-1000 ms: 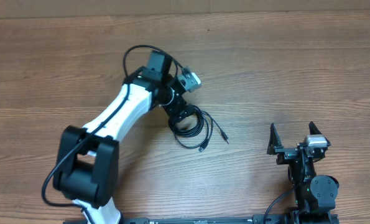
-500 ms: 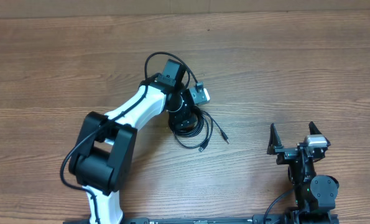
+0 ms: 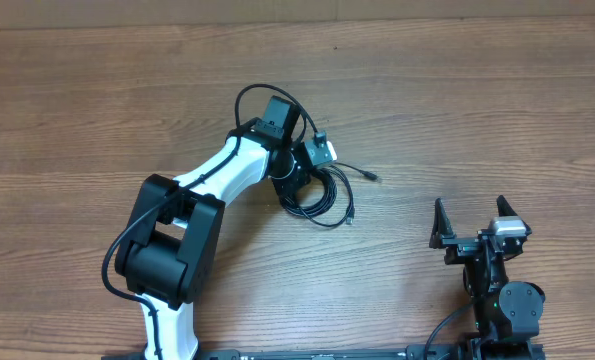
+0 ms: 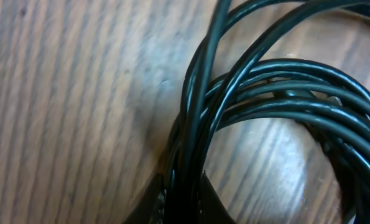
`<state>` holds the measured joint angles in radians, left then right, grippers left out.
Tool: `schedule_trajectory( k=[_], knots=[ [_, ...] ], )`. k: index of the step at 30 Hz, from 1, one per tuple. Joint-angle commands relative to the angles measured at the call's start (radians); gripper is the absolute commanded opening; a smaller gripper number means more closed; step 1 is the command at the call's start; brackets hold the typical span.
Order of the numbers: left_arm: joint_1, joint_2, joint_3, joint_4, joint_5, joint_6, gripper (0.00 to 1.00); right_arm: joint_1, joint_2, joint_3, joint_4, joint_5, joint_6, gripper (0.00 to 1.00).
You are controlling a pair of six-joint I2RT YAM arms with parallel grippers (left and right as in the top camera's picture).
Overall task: Untangle cables
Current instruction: 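Close the left gripper on the cable coil and lift it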
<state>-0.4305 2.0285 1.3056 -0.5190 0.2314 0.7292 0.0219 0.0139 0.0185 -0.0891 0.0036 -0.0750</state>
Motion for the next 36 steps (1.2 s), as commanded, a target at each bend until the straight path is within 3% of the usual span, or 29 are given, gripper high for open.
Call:
schedule_trajectory(
  k=[1,7,11,12,14,17,27,32,34,36],
  knots=[
    [-0.001,0.017,0.058,-0.006,-0.095,-0.198,0.04,0.006,-0.005,-0.011,0.005,-0.005,-0.002,1.0],
    [-0.001,0.017,0.179,-0.177,-0.27,-0.715,0.04,0.006,-0.005,-0.011,0.005,-0.005,-0.002,1.0],
    [-0.001,0.017,0.259,-0.356,-0.256,-1.01,0.04,0.006,-0.005,-0.011,0.005,-0.005,-0.002,1.0],
    [-0.001,0.017,0.267,-0.373,-0.237,-1.056,0.15,0.006,-0.005,-0.011,0.005,-0.005,-0.002,1.0],
    [-0.001,0.017,0.268,-0.387,-0.195,-1.1,0.64,0.006,-0.005,-0.011,0.005,-0.005,-0.002,1.0],
    [-0.001,0.018,0.267,-0.386,-0.19,-1.099,0.98,0.006,-0.005,-0.011,0.005,-0.005,-0.002,1.0],
    [-0.002,0.018,0.267,-0.374,-0.147,-1.109,0.99,0.006,-0.005,-0.011,0.005,-0.005,-0.002,1.0],
    [-0.002,0.018,0.267,-0.426,-0.135,-1.331,1.0,0.006,-0.005,-0.011,0.005,-0.005,-0.002,1.0],
    [-0.002,0.018,0.266,-0.438,-0.138,-1.376,0.89,0.006,-0.005,-0.011,0.005,-0.005,-0.002,1.0],
    [-0.002,0.018,0.266,-0.438,-0.138,-1.384,0.87,0.006,-0.005,-0.011,0.005,-0.005,-0.002,1.0]
  ],
)
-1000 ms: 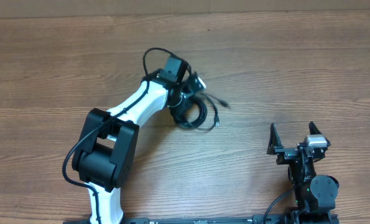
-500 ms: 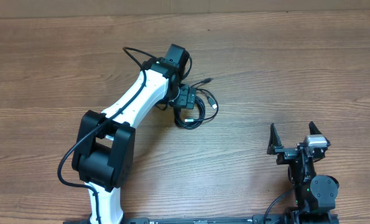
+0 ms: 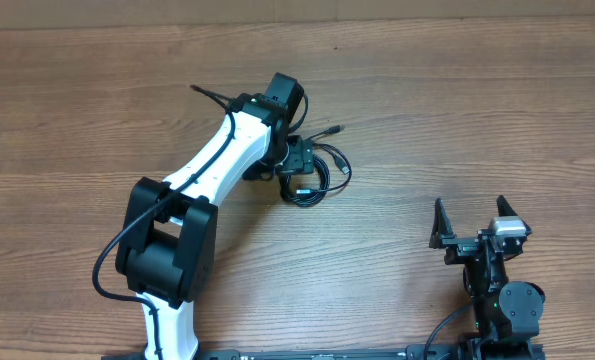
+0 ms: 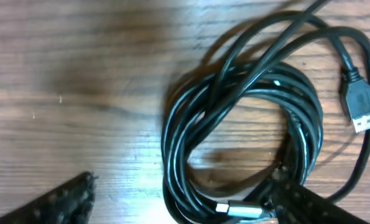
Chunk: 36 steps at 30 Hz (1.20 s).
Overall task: Untangle cables
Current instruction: 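Close the left gripper on the cable coil and lift it, then raise the held coil with the left gripper, letting loops hang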
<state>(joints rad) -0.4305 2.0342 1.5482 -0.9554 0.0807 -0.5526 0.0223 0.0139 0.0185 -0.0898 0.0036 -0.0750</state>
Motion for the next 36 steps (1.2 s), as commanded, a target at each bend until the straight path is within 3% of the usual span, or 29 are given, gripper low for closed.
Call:
schedule_trajectory(
  k=[1,7,10,21,28,31,36],
  knots=[
    [-0.002,0.013,0.023,-0.001,0.012,-0.101,0.87,0.006,-0.005,-0.011,0.006,-0.005,-0.002,1.0],
    [-0.001,0.013,0.021,-0.009,-0.099,-0.098,0.75,0.006,-0.005,-0.011,0.006,-0.005,-0.002,1.0],
    [-0.002,0.013,-0.001,-0.009,-0.113,-0.098,0.62,0.006,-0.005,-0.011,0.006,-0.005,-0.002,1.0],
    [-0.002,0.013,-0.171,0.119,-0.097,-0.216,0.56,0.006,-0.005,-0.011,0.006,-0.005,-0.002,1.0],
    [-0.003,0.014,-0.231,0.242,-0.002,-0.214,0.57,0.006,-0.005,-0.011,0.006,-0.005,-0.002,1.0],
    [-0.003,0.014,-0.246,0.258,-0.008,-0.211,0.45,0.006,-0.005,-0.011,0.006,-0.005,-0.002,1.0],
    [-0.003,0.014,-0.277,0.286,-0.014,-0.21,0.11,0.006,-0.005,-0.011,0.006,-0.005,-0.002,1.0]
  ],
)
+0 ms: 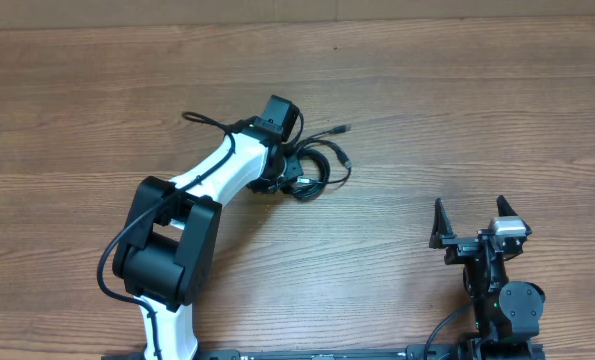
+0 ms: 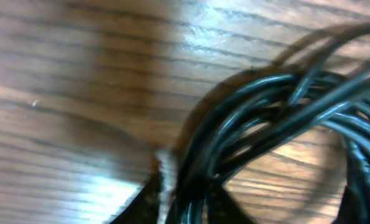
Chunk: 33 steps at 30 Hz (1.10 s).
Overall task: Untangle cables
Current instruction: 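Raise the held coil with the left gripper, letting loops hang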
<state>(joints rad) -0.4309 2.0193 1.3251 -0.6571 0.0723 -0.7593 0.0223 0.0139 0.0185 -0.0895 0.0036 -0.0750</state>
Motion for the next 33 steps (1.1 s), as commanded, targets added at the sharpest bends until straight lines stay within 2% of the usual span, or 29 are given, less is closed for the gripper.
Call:
schedule_trajectory(
  k=[1,4,6,10,14,17,26,33],
  knots=[
    [-0.003,0.029,-0.056,-0.01,-0.006,-0.003,0.04,0.006,-0.005,-0.011,0.006,-0.005,-0.002,1.0],
    [-0.002,0.028,-0.056,-0.011,-0.014,0.01,0.04,0.006,-0.005,-0.011,0.006,-0.005,-0.002,1.0],
    [0.003,0.026,-0.043,-0.024,-0.047,0.078,0.04,0.006,-0.005,-0.011,0.006,-0.005,-0.002,1.0],
    [0.03,0.004,0.026,-0.164,-0.081,0.143,0.04,0.006,-0.005,-0.011,0.006,-0.005,-0.002,1.0],
    [0.05,-0.054,0.114,-0.338,-0.25,0.161,0.04,0.006,-0.005,-0.011,0.006,-0.005,-0.002,1.0],
    [0.05,-0.116,0.156,-0.41,-0.347,0.161,0.04,0.006,-0.005,-0.011,0.006,-0.005,-0.002,1.0],
    [0.051,-0.343,0.175,-0.521,-0.345,0.162,0.04,0.006,-0.005,-0.011,0.006,-0.005,-0.002,1.0],
    [0.051,-0.425,0.175,-0.579,-0.317,0.162,0.04,0.006,-0.005,-0.011,0.006,-0.005,-0.002,1.0]
  ],
)
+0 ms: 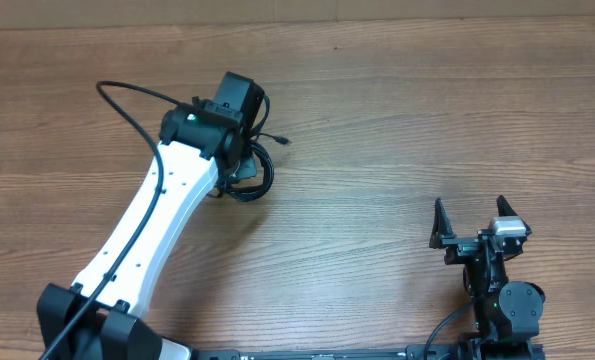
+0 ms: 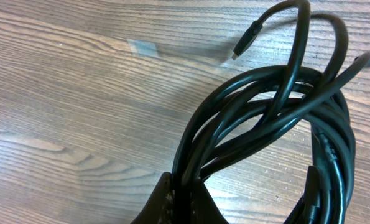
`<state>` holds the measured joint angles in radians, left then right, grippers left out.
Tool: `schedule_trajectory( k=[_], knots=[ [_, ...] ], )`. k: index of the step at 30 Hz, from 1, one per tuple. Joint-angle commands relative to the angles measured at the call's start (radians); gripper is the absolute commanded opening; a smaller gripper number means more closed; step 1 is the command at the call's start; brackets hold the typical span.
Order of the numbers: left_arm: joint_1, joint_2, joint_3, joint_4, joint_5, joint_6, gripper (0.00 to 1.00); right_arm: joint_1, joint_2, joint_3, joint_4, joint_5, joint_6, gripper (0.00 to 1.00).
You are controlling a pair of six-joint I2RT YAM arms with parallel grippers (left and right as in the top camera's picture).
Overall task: Untangle cables
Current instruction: 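Raise the held coil with the left gripper, letting loops hang, then move the right gripper toward the hanging cable below the left gripper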
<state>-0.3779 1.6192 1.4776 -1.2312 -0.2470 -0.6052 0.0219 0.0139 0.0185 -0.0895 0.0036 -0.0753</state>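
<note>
A coil of black cables (image 2: 265, 106) hangs in loops, and my left gripper (image 2: 185, 200) is shut on the strands at its left side. One plug end (image 2: 244, 45) sticks out at the top of the coil. From overhead, the coil (image 1: 261, 172) lies just right of the left gripper (image 1: 239, 165), left of the table's centre. My right gripper (image 1: 470, 216) stands open near the front right, far from the cables, with nothing in it.
The wooden table (image 1: 427, 110) carries nothing else. The left arm's own black supply cable (image 1: 137, 95) arches over the table to the left of the wrist. A pale mark (image 2: 141, 46) shows on the wood.
My left gripper, still shut on the coil, now sits farther left on the table and the coil has come with it. The right arm has not moved.
At first my left gripper was shut on the coil near the table's centre. Then it was open over the coil, which lay flat on the wood. Then it was shut on the coil's left side, and now holds it farther left.
</note>
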Motion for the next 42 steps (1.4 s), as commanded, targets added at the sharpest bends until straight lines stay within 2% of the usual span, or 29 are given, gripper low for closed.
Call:
schedule_trajectory(
  k=[1,7,10,15,17,19,22,24,25,29,31,35,39,42],
  knots=[
    [-0.002,-0.025,0.022,-0.006,0.021,0.007,0.04,0.006,-0.005,-0.011,0.006,-0.005,-0.001,1.0],
    [-0.002,-0.023,0.022,-0.011,0.171,0.008,0.04,0.006,-0.005,-0.011,0.006,-0.005,-0.001,1.0],
    [-0.002,-0.023,0.022,-0.018,0.185,0.009,0.04,0.006,-0.005,-0.011,0.006,-0.005,-0.001,1.0],
    [-0.002,-0.023,0.022,-0.01,0.186,0.124,0.04,0.006,-0.005,-0.011,0.012,-0.017,-0.001,1.0],
    [-0.002,-0.023,0.022,-0.009,0.195,0.166,0.04,0.006,-0.005,-0.011,0.012,-0.094,0.011,1.0],
    [-0.002,-0.023,0.022,-0.01,0.201,0.211,0.04,0.007,-0.002,-0.011,0.019,-0.169,0.174,1.0],
    [-0.002,-0.023,0.022,-0.006,0.236,0.306,0.04,0.007,0.0,-0.011,0.03,-0.308,0.599,1.0],
    [-0.002,-0.023,0.022,0.006,0.249,0.347,0.04,0.007,0.001,-0.011,0.037,-0.456,0.83,1.0],
    [-0.002,-0.023,0.022,0.014,0.248,0.365,0.04,0.007,0.001,-0.011,0.038,-0.517,0.902,1.0],
    [-0.002,-0.023,0.022,0.031,0.262,0.488,0.04,0.007,0.001,-0.011,0.039,-0.644,1.117,1.0],
    [-0.002,-0.023,0.022,0.029,0.327,0.602,0.04,0.007,0.001,-0.011,0.04,-0.68,1.204,1.0],
    [-0.002,-0.023,0.022,0.031,0.512,0.812,0.04,0.007,0.001,-0.011,0.039,-0.677,1.282,1.0],
    [-0.002,-0.023,0.022,0.035,0.692,1.005,0.04,0.007,0.001,-0.011,0.036,-0.729,1.594,1.0],
    [-0.002,-0.023,0.022,0.036,0.748,1.106,0.04,0.007,0.001,-0.011,0.037,-0.755,1.756,1.0]
  ],
)
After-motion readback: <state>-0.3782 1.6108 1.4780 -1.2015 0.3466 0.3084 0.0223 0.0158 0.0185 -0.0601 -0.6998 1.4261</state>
